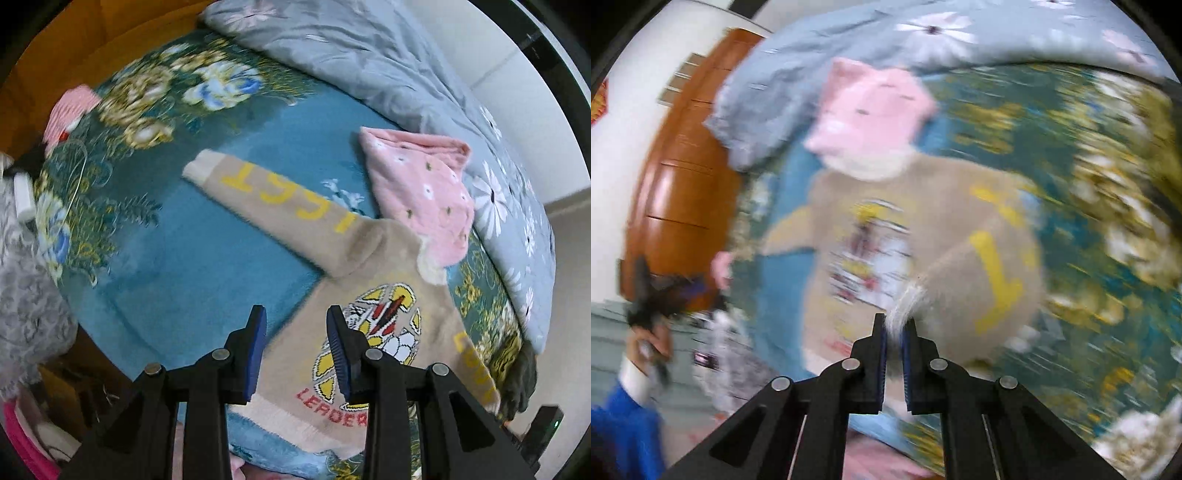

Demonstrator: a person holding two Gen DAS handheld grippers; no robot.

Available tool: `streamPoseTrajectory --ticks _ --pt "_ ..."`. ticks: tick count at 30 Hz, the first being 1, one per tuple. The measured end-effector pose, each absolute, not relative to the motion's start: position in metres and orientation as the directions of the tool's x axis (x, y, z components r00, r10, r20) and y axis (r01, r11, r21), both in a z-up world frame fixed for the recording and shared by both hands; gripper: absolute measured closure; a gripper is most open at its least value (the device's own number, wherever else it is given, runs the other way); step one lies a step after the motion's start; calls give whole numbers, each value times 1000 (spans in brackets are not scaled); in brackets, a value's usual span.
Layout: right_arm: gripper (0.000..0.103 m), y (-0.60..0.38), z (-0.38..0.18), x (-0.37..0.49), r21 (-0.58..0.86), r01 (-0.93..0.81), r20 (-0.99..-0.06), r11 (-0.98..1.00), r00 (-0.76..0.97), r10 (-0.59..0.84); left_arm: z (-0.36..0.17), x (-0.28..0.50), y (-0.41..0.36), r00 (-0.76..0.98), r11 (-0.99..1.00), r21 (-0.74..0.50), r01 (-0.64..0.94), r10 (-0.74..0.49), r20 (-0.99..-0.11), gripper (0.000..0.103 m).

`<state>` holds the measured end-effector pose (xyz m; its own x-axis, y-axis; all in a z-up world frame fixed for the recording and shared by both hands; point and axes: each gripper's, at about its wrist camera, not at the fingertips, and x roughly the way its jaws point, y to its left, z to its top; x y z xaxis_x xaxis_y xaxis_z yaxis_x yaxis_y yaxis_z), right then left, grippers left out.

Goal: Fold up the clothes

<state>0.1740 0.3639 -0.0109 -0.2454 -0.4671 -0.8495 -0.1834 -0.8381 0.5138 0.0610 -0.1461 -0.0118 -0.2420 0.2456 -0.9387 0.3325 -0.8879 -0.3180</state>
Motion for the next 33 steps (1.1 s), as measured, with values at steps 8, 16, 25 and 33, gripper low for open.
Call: streamPoseTrajectory --ticks 8,16,25,33 --pt "95 238 -32 67 558 -165 -827 -814 -195 -527 -43 64 -223 -260 -801 -370 470 274 -926 68" --pt "95 164 -83 0 379 -325 -921 -866 -42 -388 -102 43 -292 -260 -671 -430 604 345 -902 63" --pt "95 142 -128 -47 212 -457 -962 -864 60 -267 -185 -1 -342 -240 -493 -468 733 456 -857 60" --pt "92 139 -145 -81 131 -459 -971 -879 118 -206 -248 -32 -355 -220 -354 -434 829 508 -833 60"
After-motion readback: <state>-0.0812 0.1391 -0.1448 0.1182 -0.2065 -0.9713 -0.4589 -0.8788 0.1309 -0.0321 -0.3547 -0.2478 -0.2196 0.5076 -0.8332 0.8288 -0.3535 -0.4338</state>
